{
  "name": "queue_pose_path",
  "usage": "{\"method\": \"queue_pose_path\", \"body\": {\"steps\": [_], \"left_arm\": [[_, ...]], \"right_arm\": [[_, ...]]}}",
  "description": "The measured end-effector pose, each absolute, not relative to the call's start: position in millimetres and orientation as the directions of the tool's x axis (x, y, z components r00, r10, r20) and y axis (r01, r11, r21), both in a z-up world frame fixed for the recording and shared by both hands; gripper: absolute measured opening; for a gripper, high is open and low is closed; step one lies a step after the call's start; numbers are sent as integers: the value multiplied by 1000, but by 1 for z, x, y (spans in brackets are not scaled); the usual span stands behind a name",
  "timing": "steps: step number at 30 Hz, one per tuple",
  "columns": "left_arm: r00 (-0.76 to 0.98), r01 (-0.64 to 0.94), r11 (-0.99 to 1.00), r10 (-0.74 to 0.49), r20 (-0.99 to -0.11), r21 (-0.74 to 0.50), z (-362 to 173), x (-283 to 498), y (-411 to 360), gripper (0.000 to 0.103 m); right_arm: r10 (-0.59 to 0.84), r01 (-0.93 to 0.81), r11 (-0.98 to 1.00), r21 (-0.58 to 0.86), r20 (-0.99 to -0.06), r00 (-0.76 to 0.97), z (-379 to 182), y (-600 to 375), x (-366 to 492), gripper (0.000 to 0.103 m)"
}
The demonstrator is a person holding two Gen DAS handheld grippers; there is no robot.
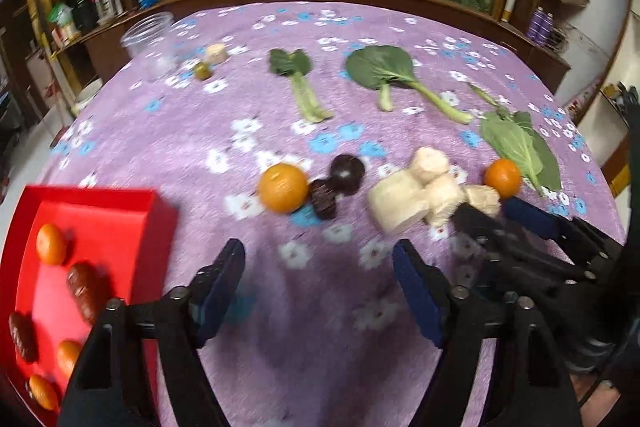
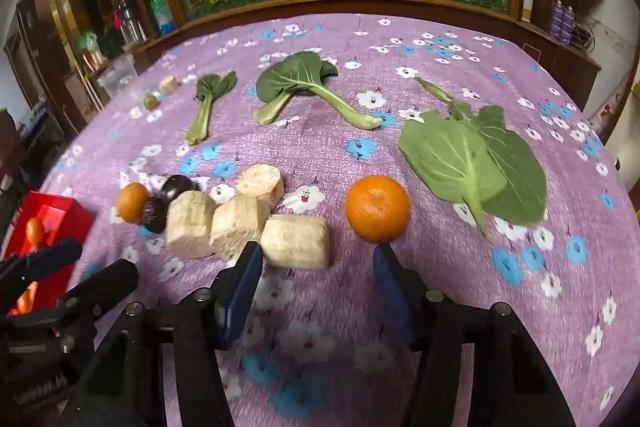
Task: Organize fruits
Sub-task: 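Grasp a beige cube with the left gripper while the right gripper grasps a beige cylinder piece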
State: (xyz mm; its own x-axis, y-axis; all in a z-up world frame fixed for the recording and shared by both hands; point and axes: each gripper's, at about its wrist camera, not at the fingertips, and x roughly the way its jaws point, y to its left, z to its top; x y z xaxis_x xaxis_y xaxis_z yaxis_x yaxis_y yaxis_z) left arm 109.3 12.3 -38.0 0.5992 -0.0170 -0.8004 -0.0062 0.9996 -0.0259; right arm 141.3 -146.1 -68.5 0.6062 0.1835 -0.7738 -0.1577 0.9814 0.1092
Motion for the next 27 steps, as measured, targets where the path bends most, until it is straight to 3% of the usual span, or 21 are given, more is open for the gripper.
{"method": "queue_pose_path", "body": {"steps": [3, 5, 7, 18, 19, 20, 21, 27], "left_arm": [[592, 4, 1000, -26, -806, -29, -42, 121, 7, 61], [588, 5, 999, -34, -808, -38, -45, 129, 4, 60], [595, 23, 999, -33, -803, -25, -46, 134, -4, 56], [574, 119, 993, -58, -817, 14, -63, 155, -35, 56], [585, 114, 993, -65, -809, 2, -63, 156, -33, 53], [588, 116, 993, -68, -806, 1, -63, 156, -33, 41], [592, 130, 992, -77, -802, 0, -62, 155, -34, 38], [571, 149, 984, -163, -805, -93, -58, 139, -25, 37]], "right_arm": [[187, -174, 980, 101, -779, 598, -73, -145, 151, 55], [201, -185, 976, 110, -775, 599, -72, -147, 152, 37], [210, -192, 974, 116, -774, 598, -71, -149, 150, 34], [225, -141, 974, 175, -753, 618, -65, -185, 130, 33], [225, -137, 974, 179, -752, 619, -65, -187, 129, 33], [226, -135, 974, 182, -751, 620, -65, -190, 127, 33], [227, -133, 974, 184, -751, 621, -65, -191, 125, 33], [237, -145, 971, 188, -744, 625, -62, -191, 117, 33]]}}
